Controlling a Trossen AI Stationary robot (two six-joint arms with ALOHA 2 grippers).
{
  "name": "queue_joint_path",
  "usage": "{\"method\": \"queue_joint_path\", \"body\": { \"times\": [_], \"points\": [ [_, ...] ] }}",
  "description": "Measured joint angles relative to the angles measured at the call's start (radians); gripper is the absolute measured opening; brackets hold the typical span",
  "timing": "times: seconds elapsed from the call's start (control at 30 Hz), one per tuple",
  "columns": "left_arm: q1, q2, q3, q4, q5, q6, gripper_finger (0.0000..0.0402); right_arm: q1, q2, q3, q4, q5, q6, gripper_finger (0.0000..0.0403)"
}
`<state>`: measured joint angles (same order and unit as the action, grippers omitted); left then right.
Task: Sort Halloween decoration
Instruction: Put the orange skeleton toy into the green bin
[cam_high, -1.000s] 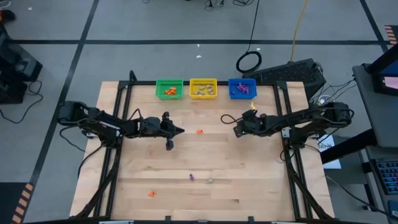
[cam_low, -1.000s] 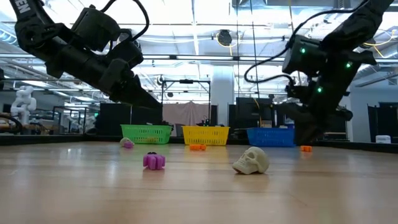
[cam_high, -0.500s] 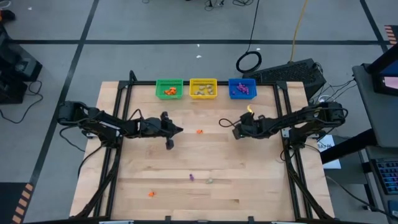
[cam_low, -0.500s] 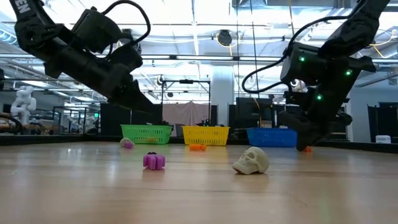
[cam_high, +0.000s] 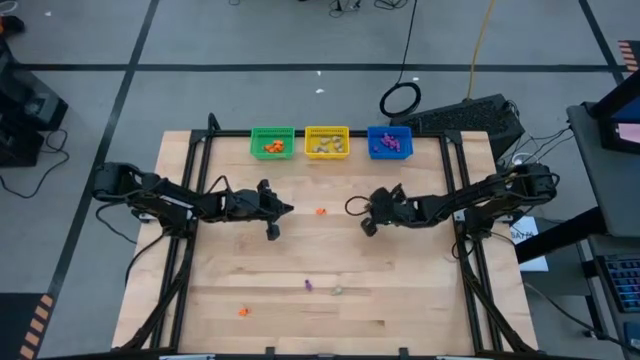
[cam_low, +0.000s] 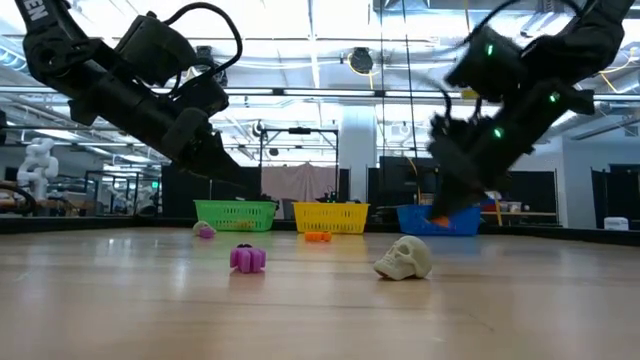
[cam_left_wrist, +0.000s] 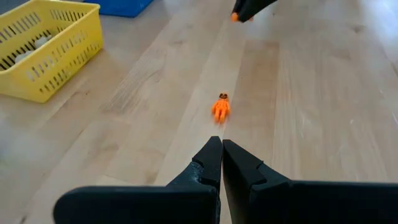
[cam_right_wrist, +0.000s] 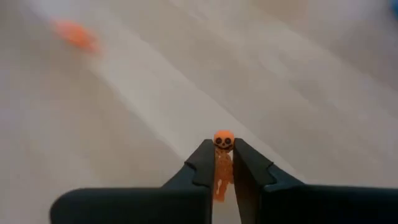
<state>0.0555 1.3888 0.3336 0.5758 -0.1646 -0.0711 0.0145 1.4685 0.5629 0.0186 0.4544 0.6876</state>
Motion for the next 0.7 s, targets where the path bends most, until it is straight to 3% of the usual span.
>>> {"method": "queue_joint_path", "body": {
  "times": [0.13, 0.3, 0.53, 0.7],
  "points": [
    [0.000, 0.000, -0.023, 0.057, 0.002, 0.005, 0.0012, 0.016, 0.000, 0.001, 0.233, -0.009, -0.153, 0.0017],
    [0.004, 0.000, -0.152, 0.307, 0.008, -0.002, 0.0012, 0.002, 0.023, 0.015, 0.428, -0.018, -0.283, 0.0017],
    [0.004, 0.000, -0.273, 0.483, 0.009, -0.027, 0.0012, -0.046, 0.147, 0.248, 0.407, -0.068, -0.451, 0.0017],
    [0.004, 0.000, -0.306, 0.533, 0.007, -0.022, 0.0012, -0.107, 0.271, 0.519, 0.220, -0.070, -0.512, 0.0017]
  ]
}}
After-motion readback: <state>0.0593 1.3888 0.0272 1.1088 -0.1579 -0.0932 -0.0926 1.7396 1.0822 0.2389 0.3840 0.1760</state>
